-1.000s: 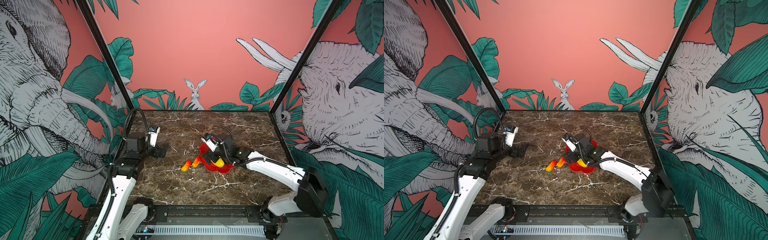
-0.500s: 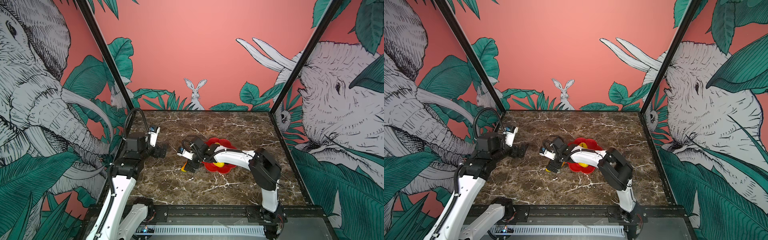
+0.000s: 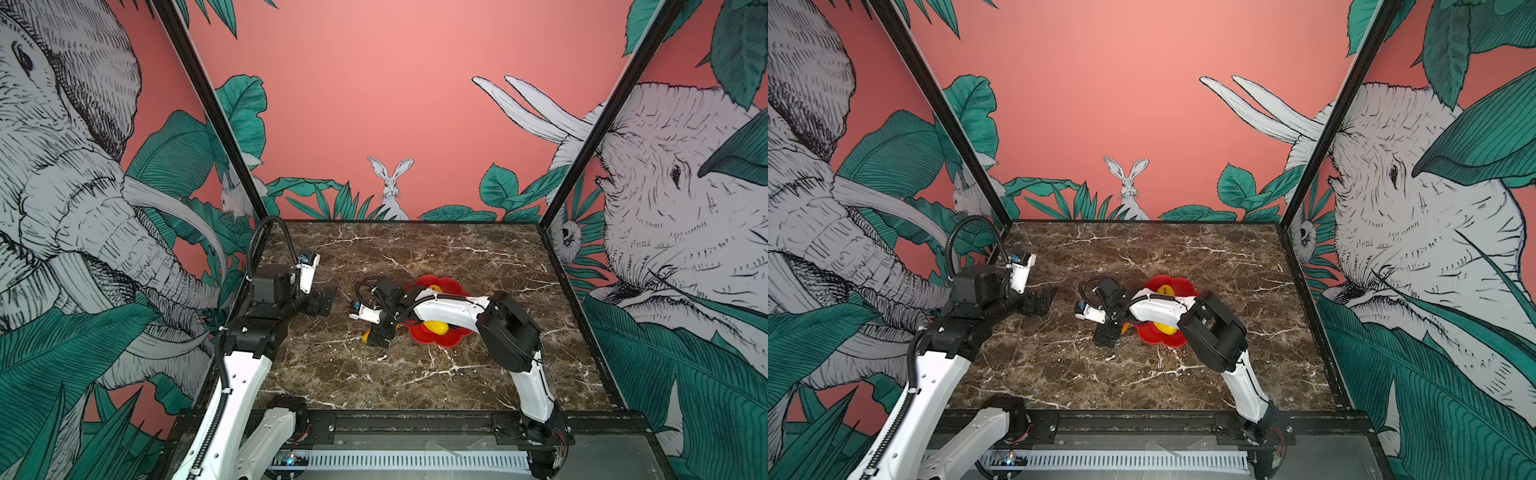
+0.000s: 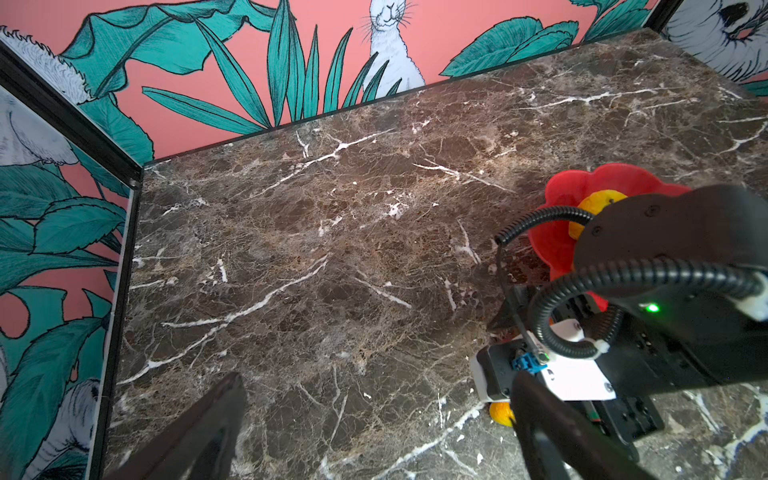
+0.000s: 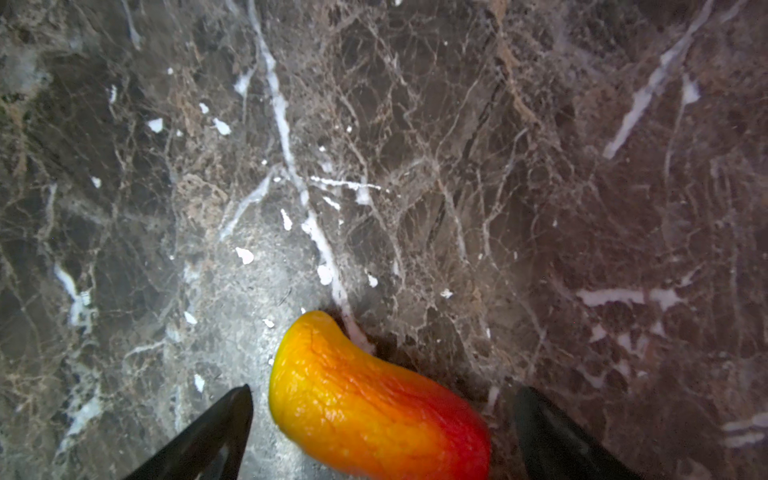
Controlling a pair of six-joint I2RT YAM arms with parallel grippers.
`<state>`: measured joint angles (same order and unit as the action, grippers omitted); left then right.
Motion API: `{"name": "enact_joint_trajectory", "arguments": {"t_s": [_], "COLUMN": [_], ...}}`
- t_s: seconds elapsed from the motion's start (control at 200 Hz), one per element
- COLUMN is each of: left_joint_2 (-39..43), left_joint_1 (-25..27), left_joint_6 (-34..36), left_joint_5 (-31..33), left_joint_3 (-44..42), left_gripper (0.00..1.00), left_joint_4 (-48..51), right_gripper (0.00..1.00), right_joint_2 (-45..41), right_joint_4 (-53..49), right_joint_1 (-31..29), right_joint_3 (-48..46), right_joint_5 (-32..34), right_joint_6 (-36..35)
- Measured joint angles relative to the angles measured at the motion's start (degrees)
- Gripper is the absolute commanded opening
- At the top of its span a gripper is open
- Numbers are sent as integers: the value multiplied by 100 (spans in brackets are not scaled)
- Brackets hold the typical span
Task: Place and organize the fake fruits in the fruit bowl
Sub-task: 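Grasp the red-orange fruit nearest the bowl with the right gripper, then drop the red-orange fruit into the red bowl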
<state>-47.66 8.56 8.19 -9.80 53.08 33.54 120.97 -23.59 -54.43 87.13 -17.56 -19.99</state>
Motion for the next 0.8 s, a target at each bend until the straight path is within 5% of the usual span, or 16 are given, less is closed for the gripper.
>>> {"name": "enact_joint_trajectory", "arguments": {"t_s": [0.47,0.8], "left_joint_2": [87,87], "left_joint_1": [0,0], "left_joint_6": [0,2], "left_joint_5": [26,44], "left_joint_3": [-2,-42], "left_gripper": [100,100], "left_joint_4": [0,0], "right_gripper": [58,51], "right_joint_2": [332,50], "right_joint_4": [-459,-675], "right_joint_1": [-2,-7], "right_joint_3": [476,479], "right_joint_5": [63,76], "right_joint_6": [26,22]}}
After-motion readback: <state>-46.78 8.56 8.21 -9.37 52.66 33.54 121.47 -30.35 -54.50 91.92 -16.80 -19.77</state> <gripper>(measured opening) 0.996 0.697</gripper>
